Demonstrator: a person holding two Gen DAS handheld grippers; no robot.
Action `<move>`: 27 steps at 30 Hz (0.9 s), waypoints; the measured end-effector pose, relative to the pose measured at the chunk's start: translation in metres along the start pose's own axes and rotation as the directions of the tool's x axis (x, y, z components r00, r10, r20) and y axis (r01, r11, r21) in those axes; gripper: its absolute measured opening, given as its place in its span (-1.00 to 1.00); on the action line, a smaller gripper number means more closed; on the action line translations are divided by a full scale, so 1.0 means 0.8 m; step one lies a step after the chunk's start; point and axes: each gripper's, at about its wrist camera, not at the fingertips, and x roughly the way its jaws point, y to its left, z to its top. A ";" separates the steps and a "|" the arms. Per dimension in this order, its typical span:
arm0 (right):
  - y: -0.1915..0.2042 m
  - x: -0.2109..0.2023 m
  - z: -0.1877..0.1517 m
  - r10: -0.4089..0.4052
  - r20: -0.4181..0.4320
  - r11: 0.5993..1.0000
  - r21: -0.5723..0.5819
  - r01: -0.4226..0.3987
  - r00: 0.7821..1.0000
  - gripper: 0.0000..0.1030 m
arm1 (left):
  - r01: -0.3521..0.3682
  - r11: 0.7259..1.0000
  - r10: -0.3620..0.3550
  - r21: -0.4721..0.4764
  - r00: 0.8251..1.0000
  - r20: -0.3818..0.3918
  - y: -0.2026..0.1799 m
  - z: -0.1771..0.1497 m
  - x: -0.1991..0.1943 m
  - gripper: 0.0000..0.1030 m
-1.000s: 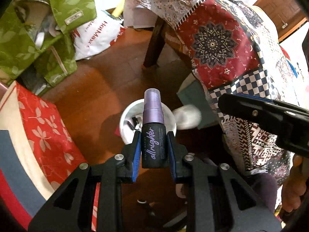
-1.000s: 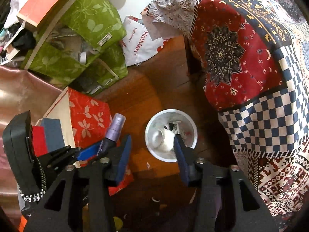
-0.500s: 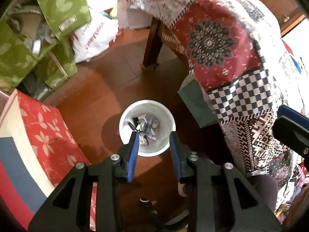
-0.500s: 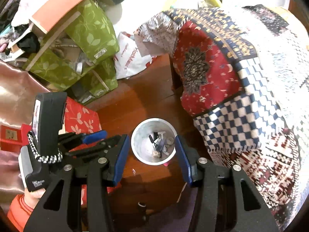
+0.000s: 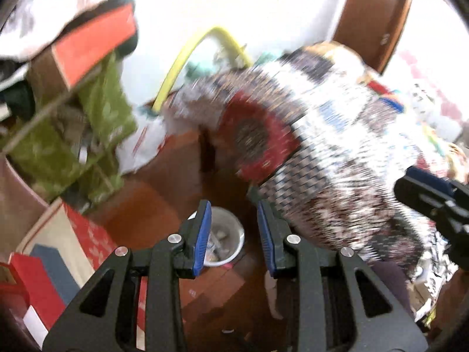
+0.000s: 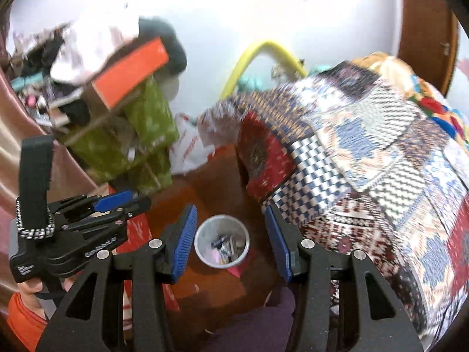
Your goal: Collect trash
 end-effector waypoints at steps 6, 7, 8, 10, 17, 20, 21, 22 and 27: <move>-0.002 -0.106 -0.029 -0.106 0.190 0.993 0.074 0.093 0.976 -0.13 | 0.126 0.986 -0.143 0.108 0.975 0.168 -0.053 0.004 -0.101 -0.39; -0.001 -0.126 -0.037 -0.139 0.226 0.988 0.097 0.119 0.964 -0.13 | 0.141 0.982 -0.163 0.128 0.968 0.188 -0.062 0.002 -0.114 -0.39; -0.001 -0.143 -0.045 -0.168 0.253 0.983 0.119 0.142 0.953 -0.13 | 0.154 0.977 -0.183 0.148 0.962 0.205 -0.069 0.001 -0.126 -0.39; 0.002 -0.173 -0.061 -0.212 0.301 0.972 0.160 0.170 0.930 -0.13 | 0.194 0.963 -0.235 0.185 0.944 0.232 -0.083 -0.006 -0.150 -0.39; 0.018 -0.249 -0.108 -0.392 0.421 0.916 0.266 0.301 0.818 -0.13 | 0.248 0.925 -0.334 0.289 0.893 0.301 -0.120 -0.046 -0.210 -0.39; 0.020 -0.262 -0.122 -0.433 0.424 0.895 0.305 0.325 0.796 -0.13 | 0.257 0.914 -0.357 0.314 0.878 0.318 -0.123 -0.063 -0.226 -0.39; 0.021 -0.265 -0.127 -0.447 0.417 0.887 0.321 0.331 0.792 -0.13 | 0.252 0.911 -0.359 0.326 0.875 0.326 -0.122 -0.070 -0.233 -0.38; 0.021 -0.267 -0.131 -0.454 0.411 0.882 0.331 0.335 0.790 -0.13 | 0.240 0.909 -0.356 0.340 0.871 0.337 -0.124 -0.076 -0.240 -0.36; 0.032 -0.282 -0.154 -0.498 0.405 0.857 0.366 0.363 0.767 0.08 | 0.215 0.903 -0.356 0.373 0.860 0.365 -0.127 -0.103 -0.258 0.32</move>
